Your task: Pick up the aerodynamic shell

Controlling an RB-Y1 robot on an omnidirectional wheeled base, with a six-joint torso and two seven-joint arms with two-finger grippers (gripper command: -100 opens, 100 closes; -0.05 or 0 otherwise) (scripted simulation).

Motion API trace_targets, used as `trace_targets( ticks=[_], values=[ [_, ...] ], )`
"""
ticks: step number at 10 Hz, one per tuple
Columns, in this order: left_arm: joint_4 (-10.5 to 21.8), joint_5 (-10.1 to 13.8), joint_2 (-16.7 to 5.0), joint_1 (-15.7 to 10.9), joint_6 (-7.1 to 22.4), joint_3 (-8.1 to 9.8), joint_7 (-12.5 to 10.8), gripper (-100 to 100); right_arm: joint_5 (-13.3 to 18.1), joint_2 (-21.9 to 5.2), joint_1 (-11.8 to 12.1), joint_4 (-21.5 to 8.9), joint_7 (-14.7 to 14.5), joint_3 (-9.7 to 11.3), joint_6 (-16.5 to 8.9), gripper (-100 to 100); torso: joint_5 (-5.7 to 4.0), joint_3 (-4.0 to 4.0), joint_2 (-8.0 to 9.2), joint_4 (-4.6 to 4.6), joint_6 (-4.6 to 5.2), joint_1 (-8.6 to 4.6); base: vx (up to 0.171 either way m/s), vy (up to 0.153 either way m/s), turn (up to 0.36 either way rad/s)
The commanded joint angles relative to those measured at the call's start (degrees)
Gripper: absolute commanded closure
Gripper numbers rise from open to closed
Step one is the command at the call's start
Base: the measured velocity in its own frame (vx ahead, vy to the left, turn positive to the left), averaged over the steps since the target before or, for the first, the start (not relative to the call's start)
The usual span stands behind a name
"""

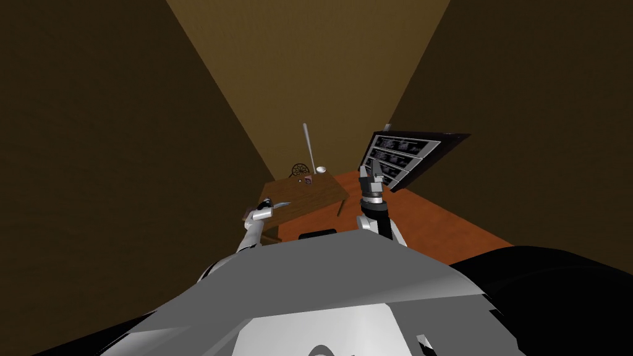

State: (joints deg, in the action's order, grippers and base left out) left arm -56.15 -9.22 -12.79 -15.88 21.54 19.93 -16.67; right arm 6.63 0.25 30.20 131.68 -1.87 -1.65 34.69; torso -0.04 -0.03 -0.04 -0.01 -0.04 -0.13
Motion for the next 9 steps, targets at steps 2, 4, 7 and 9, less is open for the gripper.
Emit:
trace_targets(
  ticks=[2,4,7,9],
  values=[
    [4.6,-0.1,-0.6,-2.3,2.6,0.66,-1.0,-100,0.0,0.0,0.0,0.0,0.0,0.0,0.0,0,0.00,0.01,0.02,0.00,-0.03,0.02,0.021,-0.028,-0.053],
    [7.4,-0.2,-0.9,-3.8,4.0,1.13,-1.6,-100,0.0,0.0,0.0,0.0,0.0,0.0,0.0,0,-0.01,-0.01,-0.02,0.00,0.00,-0.03,0.031,-0.037,-0.082],
    [12.2,-0.5,-1.7,-6.6,6.6,1.97,-2.7,-100,0.0,0.0,0.0,0.0,0.0,0.0,0.0,0,-0.01,-0.01,-0.02,-0.01,-0.01,-0.02,0.031,-0.030,-0.070],
    [16.0,-0.7,-2.3,-8.7,8.8,2.68,-3.7,-100,0.0,0.0,0.0,0.0,0.0,0.0,0.0,0,0.00,0.00,0.00,0.00,-0.03,0.02,0.032,-0.031,-0.056]
  ],
)
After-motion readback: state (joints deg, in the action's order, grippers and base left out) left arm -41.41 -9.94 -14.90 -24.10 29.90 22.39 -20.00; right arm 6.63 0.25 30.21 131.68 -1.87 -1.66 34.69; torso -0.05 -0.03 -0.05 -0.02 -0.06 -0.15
